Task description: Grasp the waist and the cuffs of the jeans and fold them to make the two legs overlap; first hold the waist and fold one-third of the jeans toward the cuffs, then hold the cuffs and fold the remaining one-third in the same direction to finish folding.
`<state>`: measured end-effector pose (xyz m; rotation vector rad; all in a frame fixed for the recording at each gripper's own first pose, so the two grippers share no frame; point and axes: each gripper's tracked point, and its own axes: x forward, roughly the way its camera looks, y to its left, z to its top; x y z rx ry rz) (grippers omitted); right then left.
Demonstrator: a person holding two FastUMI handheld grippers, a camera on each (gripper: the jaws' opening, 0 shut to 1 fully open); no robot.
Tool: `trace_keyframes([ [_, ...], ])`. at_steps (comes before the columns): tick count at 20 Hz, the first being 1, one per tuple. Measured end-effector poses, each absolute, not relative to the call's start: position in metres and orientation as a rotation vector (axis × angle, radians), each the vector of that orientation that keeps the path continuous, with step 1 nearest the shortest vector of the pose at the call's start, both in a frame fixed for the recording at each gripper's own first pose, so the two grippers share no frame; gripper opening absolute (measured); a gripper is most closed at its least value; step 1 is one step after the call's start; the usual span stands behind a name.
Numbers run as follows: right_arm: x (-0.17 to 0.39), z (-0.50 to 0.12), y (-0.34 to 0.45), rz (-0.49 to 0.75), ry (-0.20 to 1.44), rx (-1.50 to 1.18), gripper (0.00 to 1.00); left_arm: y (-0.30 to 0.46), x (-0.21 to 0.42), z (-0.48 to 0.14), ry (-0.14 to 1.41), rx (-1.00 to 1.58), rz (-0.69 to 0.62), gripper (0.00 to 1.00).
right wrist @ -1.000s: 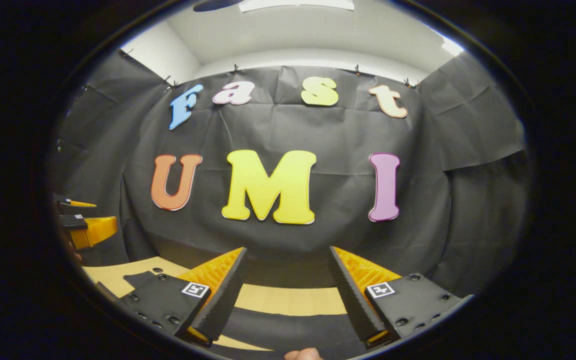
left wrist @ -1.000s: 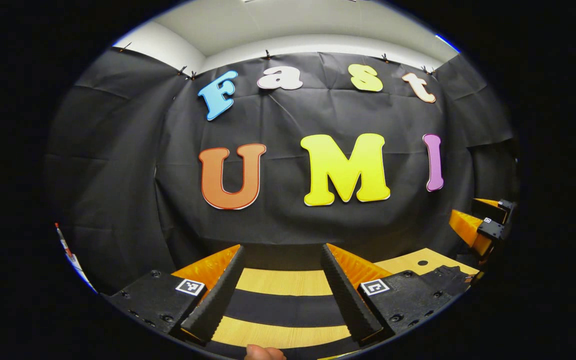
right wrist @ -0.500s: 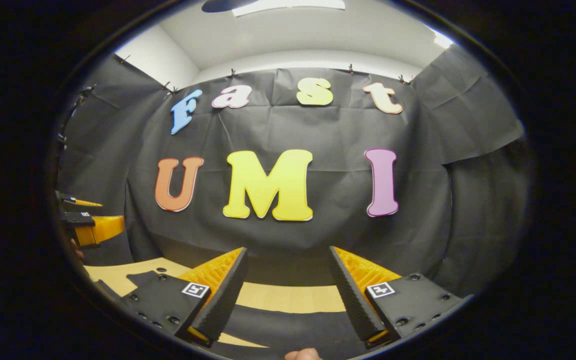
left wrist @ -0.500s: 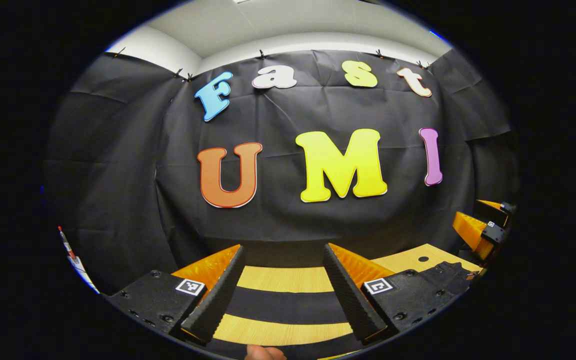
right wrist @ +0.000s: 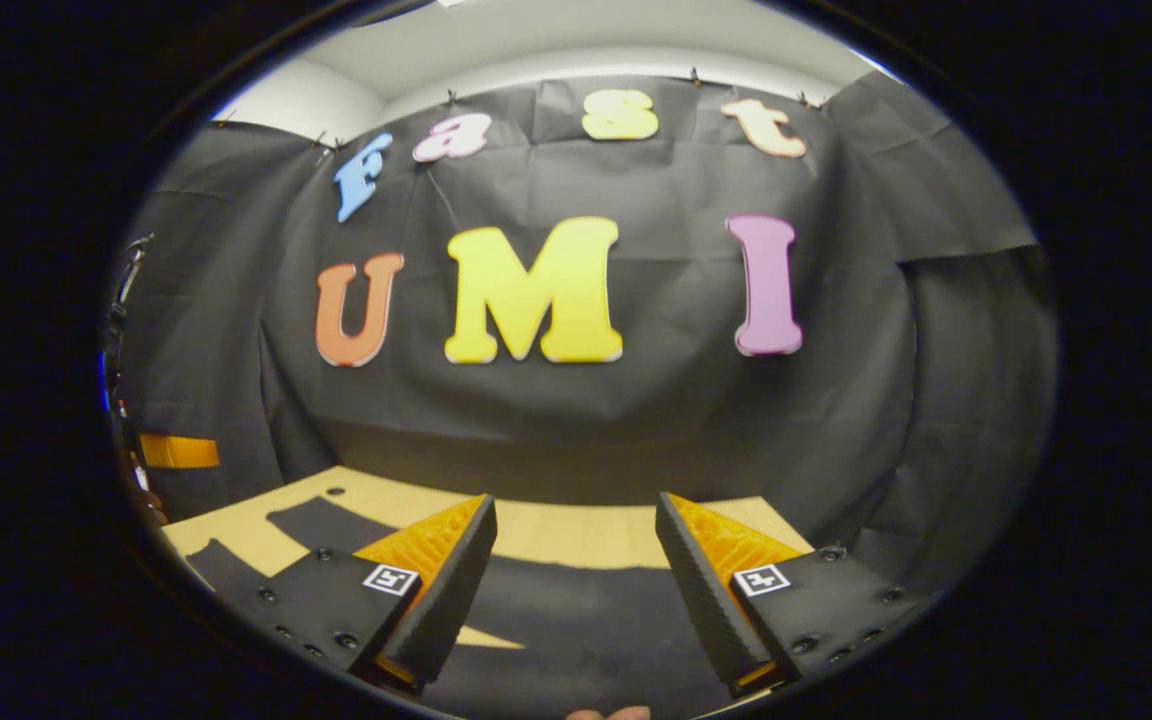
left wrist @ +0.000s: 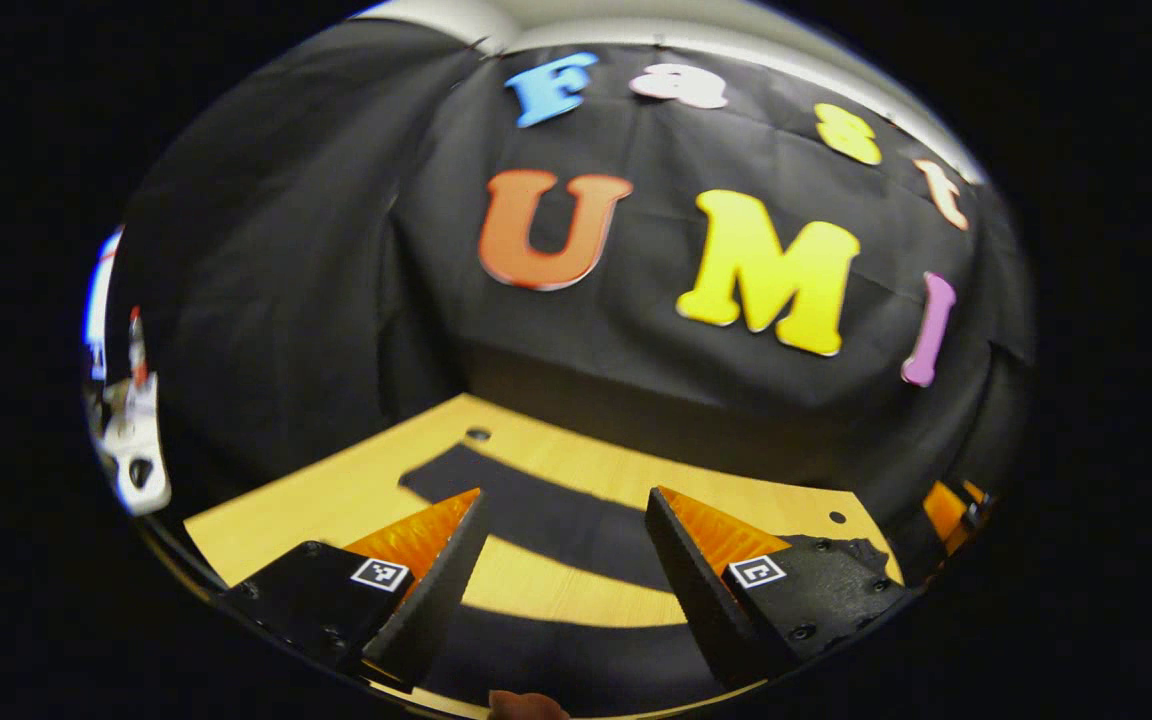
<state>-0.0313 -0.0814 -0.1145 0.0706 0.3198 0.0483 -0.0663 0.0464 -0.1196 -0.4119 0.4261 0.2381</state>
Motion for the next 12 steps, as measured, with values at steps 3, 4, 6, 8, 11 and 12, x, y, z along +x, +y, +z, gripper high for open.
trace_keyframes([
  [3,-0.053,-0.151,-0.119,-0.014,0.453,0.094,0.98,0.088,-0.114,-0.187,0.626,-0.707,0.421,0.99],
  [4,-0.057,-0.158,-0.132,-0.038,0.477,0.1,0.99,0.102,-0.132,-0.204,0.677,-0.824,0.487,0.99],
  [6,-0.062,-0.165,-0.154,-0.084,0.502,0.103,0.99,0.121,-0.166,-0.226,0.757,-1.064,0.616,0.99],
  [8,-0.062,-0.163,-0.172,-0.123,0.503,0.118,0.99,0.139,-0.188,-0.24,0.782,-1.197,0.732,0.99],
  [11,-0.061,-0.164,-0.186,-0.169,0.509,0.161,0.99,0.153,-0.208,-0.26,0.83,-1.298,0.844,0.99],
  [12,-0.06,-0.165,-0.19,-0.183,0.513,0.178,0.99,0.16,-0.209,-0.263,0.846,-1.323,0.871,0.99],
])
